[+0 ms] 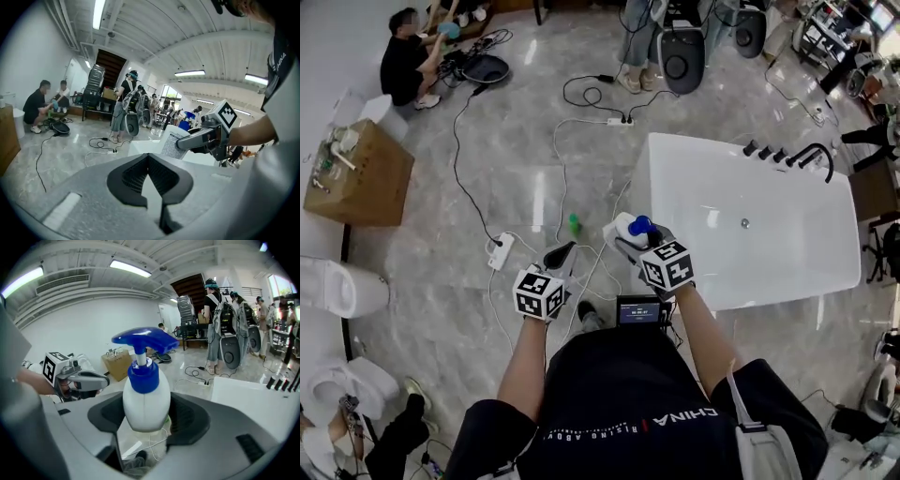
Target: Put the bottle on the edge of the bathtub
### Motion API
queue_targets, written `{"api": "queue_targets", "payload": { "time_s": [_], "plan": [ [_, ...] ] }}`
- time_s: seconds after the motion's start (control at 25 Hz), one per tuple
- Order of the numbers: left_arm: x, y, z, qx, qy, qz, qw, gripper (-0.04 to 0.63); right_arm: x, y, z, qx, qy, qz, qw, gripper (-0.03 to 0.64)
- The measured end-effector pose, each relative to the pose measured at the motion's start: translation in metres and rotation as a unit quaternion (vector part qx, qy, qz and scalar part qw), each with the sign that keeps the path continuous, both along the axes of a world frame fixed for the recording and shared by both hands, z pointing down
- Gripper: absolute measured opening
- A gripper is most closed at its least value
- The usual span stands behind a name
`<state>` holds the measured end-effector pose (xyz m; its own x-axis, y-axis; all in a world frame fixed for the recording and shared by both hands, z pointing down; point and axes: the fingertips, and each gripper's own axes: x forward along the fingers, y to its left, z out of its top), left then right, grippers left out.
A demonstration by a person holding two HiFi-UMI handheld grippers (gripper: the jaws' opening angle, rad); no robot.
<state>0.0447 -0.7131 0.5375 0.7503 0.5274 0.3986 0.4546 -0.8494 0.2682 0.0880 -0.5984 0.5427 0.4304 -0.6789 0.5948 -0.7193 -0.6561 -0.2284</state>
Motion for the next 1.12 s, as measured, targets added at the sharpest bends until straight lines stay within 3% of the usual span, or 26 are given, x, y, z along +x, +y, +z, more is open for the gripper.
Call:
{"api": "queue_targets", "payload": {
  "time_s": [0.4, 0.88, 1.12],
  "plan": [
    [0.067, 0.034, 0.011, -0.004, -0.013, 0.071, 0.9974, 0.009, 0.047, 0.056, 0.012, -0.010, -0.014, 0.088, 0.996, 0.270],
    [0.232, 0.084, -0.001, 0.020, -0.005, 0.104, 0.9944, 0.009, 0.205, 0.102, 0.007, 0.015, -0.005, 0.120, 0.993, 0.270],
    [0.290, 0.107, -0.006, 0.024, -0.005, 0.107, 0.9940, 0.009, 0.260, 0.122, 0.003, 0.020, -0.004, 0.120, 0.993, 0.270]
  ]
}}
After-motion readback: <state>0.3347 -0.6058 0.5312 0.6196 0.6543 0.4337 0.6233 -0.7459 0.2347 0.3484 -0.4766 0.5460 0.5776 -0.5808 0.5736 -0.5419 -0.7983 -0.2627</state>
